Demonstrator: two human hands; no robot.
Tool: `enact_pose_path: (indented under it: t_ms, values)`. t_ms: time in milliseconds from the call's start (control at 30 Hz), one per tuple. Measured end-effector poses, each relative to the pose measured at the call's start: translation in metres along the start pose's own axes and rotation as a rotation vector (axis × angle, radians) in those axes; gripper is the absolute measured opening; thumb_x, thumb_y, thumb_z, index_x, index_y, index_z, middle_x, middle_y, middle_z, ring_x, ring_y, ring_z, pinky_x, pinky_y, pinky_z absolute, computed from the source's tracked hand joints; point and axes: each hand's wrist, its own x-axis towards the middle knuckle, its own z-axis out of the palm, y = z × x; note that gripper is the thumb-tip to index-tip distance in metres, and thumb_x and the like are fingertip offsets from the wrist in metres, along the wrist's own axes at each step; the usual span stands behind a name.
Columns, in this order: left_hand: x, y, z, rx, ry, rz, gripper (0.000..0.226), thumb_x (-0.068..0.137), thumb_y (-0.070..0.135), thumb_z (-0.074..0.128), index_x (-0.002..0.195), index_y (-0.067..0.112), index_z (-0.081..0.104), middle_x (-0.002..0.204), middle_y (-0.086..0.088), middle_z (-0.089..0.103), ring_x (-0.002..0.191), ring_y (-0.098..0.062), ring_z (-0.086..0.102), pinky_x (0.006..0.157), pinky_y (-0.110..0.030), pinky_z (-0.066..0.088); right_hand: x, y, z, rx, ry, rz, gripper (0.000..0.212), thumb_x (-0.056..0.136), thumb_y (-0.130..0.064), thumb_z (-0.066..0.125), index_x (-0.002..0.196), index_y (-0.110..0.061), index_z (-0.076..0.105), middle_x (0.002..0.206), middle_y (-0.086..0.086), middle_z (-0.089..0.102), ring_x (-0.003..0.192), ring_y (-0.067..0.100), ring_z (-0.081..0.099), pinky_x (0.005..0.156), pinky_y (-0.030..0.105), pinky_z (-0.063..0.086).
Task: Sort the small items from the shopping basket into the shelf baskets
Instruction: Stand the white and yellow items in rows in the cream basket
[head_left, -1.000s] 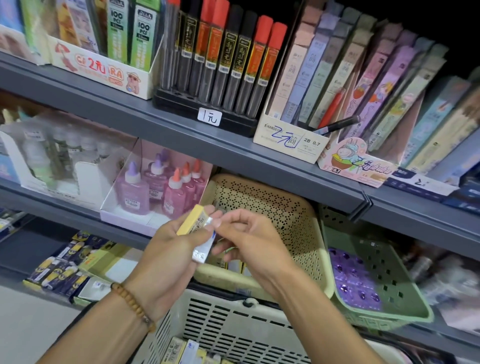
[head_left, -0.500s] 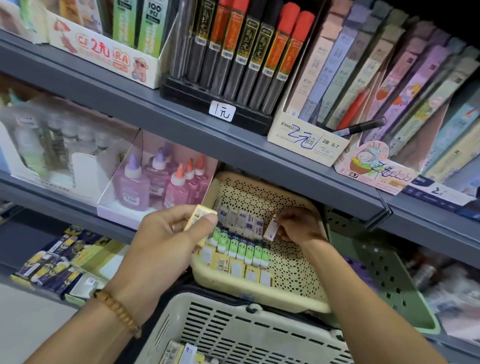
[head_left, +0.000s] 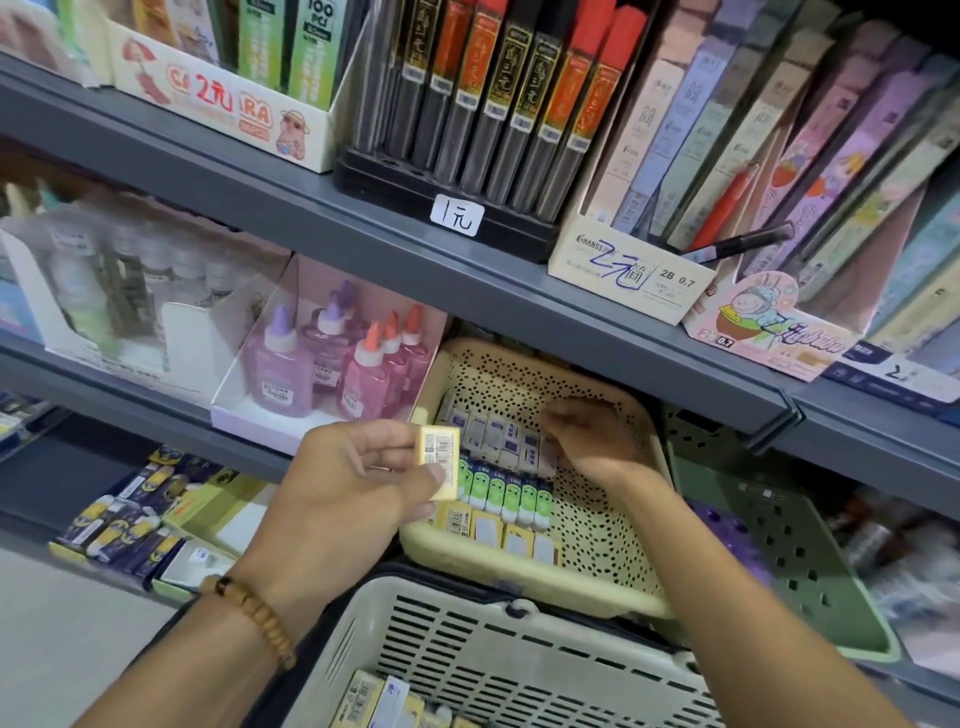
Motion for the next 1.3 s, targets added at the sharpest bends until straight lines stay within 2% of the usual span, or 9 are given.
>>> enact_pose_path:
  t_ms: [133, 300, 467, 600, 733, 867, 967, 1133, 1300]
  values:
    - [0.001, -0.005, 0.006, 0.043, -0.032, 0.021, 0.034, 0.077, -0.009, 0.072, 0.068, 0.023, 0.072, 0.071, -0.001, 0.074, 0.070, -0.019, 0.073, 0.059, -0.023, 0.059, -0.054, -0.040, 0.003, 0.417, -0.210, -0.136, 0.011, 0.094, -0.026, 0.063, 0.097, -0.021, 0.072, 0.090, 0.001, 0.075, 0.072, 0.011, 0.068, 0.064, 0.023, 0.052]
    - [0.001, -0.014, 0.015, 0.199, -0.076, 0.080, 0.019, 0.075, 0.004, 0.079, 0.083, 0.021, 0.074, 0.066, 0.009, 0.071, 0.066, -0.009, 0.069, 0.063, -0.021, 0.057, -0.085, -0.054, 0.003, 0.340, -0.384, -0.333, 0.009, 0.091, -0.015, 0.069, 0.094, -0.009, 0.073, 0.076, 0.002, 0.067, 0.064, 0.015, 0.057, 0.054, 0.022, 0.049]
    - [-0.008, -0.013, 0.006, 0.967, -0.077, 0.521, 0.030, 0.072, 0.046, 0.078, 0.099, 0.035, 0.070, 0.085, 0.021, 0.062, 0.082, 0.002, 0.058, 0.076, -0.014, 0.046, -0.064, -0.017, -0.015, 0.178, -0.262, -0.031, 0.011, 0.092, -0.021, 0.067, 0.099, -0.013, 0.070, 0.071, -0.002, 0.064, 0.054, 0.003, 0.055, 0.056, 0.019, 0.047]
    - [-0.011, -0.015, 0.003, 1.194, -0.238, 0.533, 0.027, 0.078, 0.056, 0.067, 0.100, 0.040, 0.066, 0.090, 0.024, 0.052, 0.085, 0.008, 0.037, 0.075, -0.010, 0.030, -0.055, 0.005, 0.000, 0.060, -0.421, 0.106, 0.010, 0.094, -0.009, 0.061, 0.088, -0.013, 0.069, 0.076, 0.001, 0.065, 0.059, 0.007, 0.060, 0.062, 0.022, 0.053]
    - [-0.009, -0.021, 0.004, 1.181, -0.252, 0.599, 0.016, 0.076, 0.046, 0.074, 0.089, 0.036, 0.071, 0.080, 0.026, 0.049, 0.081, 0.020, 0.029, 0.076, -0.006, 0.026, -0.049, 0.007, 0.009, -0.006, -0.396, 0.053, 0.019, 0.097, -0.014, 0.057, 0.083, -0.020, 0.067, 0.085, -0.001, 0.067, 0.065, 0.008, 0.067, 0.066, 0.026, 0.058]
    - [-0.008, -0.024, 0.004, 1.190, -0.229, 0.606, 0.015, 0.070, 0.041, 0.081, 0.080, 0.033, 0.071, 0.075, 0.025, 0.051, 0.077, 0.019, 0.029, 0.074, -0.007, 0.025, -0.051, 0.006, 0.011, -0.054, -0.473, 0.027, 0.022, 0.100, -0.025, 0.053, 0.083, -0.026, 0.067, 0.060, -0.005, 0.068, 0.055, 0.006, 0.065, 0.064, 0.027, 0.057]
    - [-0.008, -0.026, 0.003, 1.204, -0.224, 0.618, 0.015, 0.075, 0.042, 0.078, 0.085, 0.034, 0.071, 0.078, 0.024, 0.051, 0.077, 0.020, 0.028, 0.075, -0.010, 0.027, -0.057, 0.005, 0.009, 0.003, -0.442, 0.047, 0.022, 0.100, -0.025, 0.054, 0.082, -0.024, 0.066, 0.066, -0.004, 0.067, 0.058, 0.009, 0.063, 0.065, 0.029, 0.057]
    - [-0.020, -0.026, 0.007, 1.102, -0.132, 0.632, 0.018, 0.084, 0.039, 0.069, 0.100, 0.030, 0.071, 0.093, 0.022, 0.059, 0.084, 0.003, 0.050, 0.082, -0.024, 0.042, -0.086, -0.001, -0.016, 0.110, -0.070, -0.128, 0.018, 0.099, -0.025, 0.053, 0.089, -0.030, 0.066, 0.091, -0.016, 0.064, 0.084, 0.008, 0.065, 0.073, 0.024, 0.052]
    - [-0.055, -0.040, 0.018, 0.679, -0.157, 0.446, 0.014, 0.086, 0.025, 0.068, 0.098, 0.031, 0.070, 0.092, 0.018, 0.068, 0.089, 0.005, 0.062, 0.078, -0.008, 0.047, -0.152, 0.001, -0.032, 0.348, 0.146, -0.210, 0.019, 0.097, -0.022, 0.056, 0.088, -0.034, 0.068, 0.084, -0.004, 0.072, 0.080, 0.018, 0.067, 0.071, 0.032, 0.054]
